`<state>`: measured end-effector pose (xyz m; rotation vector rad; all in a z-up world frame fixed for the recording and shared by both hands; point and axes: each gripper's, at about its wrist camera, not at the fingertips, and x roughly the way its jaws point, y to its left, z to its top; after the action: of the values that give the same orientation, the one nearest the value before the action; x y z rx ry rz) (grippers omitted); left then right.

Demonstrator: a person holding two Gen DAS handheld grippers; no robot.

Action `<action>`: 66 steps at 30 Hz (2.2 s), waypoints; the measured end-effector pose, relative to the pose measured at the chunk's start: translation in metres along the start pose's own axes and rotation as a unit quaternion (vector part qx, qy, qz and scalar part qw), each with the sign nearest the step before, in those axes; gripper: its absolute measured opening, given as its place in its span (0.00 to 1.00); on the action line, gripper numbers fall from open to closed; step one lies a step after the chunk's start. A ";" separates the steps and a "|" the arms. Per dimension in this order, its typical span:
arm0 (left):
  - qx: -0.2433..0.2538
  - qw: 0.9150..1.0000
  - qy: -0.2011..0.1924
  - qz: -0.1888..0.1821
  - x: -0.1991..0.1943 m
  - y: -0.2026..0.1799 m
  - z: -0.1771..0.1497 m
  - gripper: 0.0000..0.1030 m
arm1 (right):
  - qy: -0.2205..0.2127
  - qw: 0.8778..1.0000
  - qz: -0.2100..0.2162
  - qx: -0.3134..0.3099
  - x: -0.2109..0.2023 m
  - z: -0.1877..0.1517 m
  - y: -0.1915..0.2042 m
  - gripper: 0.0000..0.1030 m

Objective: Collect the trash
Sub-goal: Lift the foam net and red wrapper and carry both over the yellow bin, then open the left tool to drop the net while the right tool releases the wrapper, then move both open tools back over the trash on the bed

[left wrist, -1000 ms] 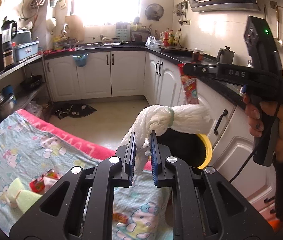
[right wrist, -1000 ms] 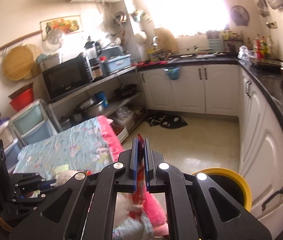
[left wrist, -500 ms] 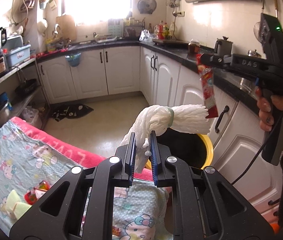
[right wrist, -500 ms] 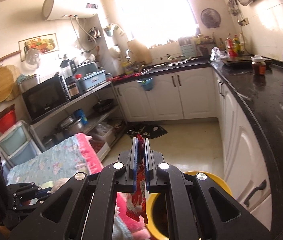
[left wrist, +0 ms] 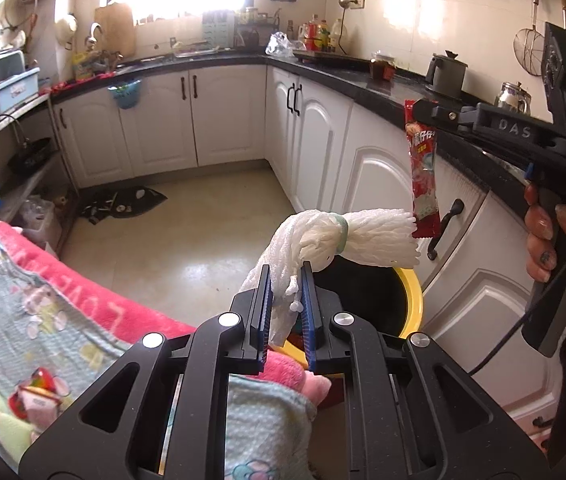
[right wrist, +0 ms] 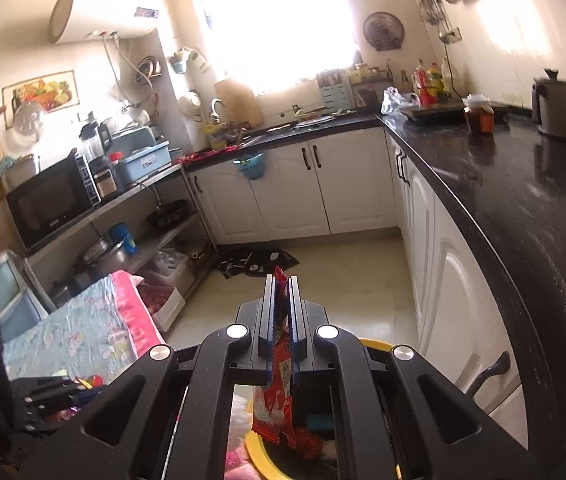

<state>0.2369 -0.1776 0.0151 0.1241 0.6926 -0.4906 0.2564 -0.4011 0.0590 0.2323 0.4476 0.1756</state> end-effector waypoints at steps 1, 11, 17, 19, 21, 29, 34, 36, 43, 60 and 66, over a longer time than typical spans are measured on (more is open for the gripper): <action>-0.001 1.000 0.004 -0.002 0.004 0.000 -0.001 0.09 | 0.000 1.000 -0.003 0.001 0.001 -0.001 -0.002 0.06; 0.001 0.998 0.060 -0.006 0.063 -0.008 -0.007 0.09 | 0.010 0.999 -0.040 0.003 0.017 -0.015 -0.023 0.06; 0.001 0.996 0.088 -0.015 0.089 -0.012 -0.014 0.09 | 0.024 0.998 -0.056 0.006 0.030 -0.028 -0.036 0.06; 0.001 0.995 0.094 -0.018 0.097 -0.015 -0.017 0.09 | 0.028 0.998 -0.060 0.005 0.034 -0.033 -0.041 0.06; 0.000 0.995 0.099 -0.020 0.104 -0.016 -0.022 0.09 | 0.035 0.997 -0.067 0.006 0.039 -0.039 -0.045 0.06; -0.007 0.992 0.122 -0.020 0.126 -0.016 -0.036 0.11 | 0.064 0.995 -0.077 0.005 0.065 -0.060 -0.051 0.08; -0.016 0.992 0.120 -0.019 0.128 -0.012 -0.039 0.20 | 0.084 0.993 -0.083 0.002 0.078 -0.071 -0.051 0.09; -0.024 0.993 0.118 -0.019 0.127 -0.009 -0.039 0.24 | 0.090 0.992 -0.084 0.003 0.081 -0.075 -0.053 0.19; -0.038 0.994 0.102 0.001 0.114 0.004 -0.040 0.48 | 0.096 0.991 -0.093 0.008 0.079 -0.079 -0.054 0.33; -0.100 0.994 0.027 0.031 0.036 0.041 -0.036 0.89 | 0.061 0.994 -0.091 -0.031 0.042 -0.073 -0.012 0.73; -0.127 0.991 -0.002 0.045 -0.003 0.055 -0.044 0.89 | 0.045 0.995 -0.075 -0.042 0.026 -0.067 0.004 0.73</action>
<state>0.2349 -0.1165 -0.0192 -0.0849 0.7368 -0.3128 0.2492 -0.3791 -0.0092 0.1074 0.5432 0.0570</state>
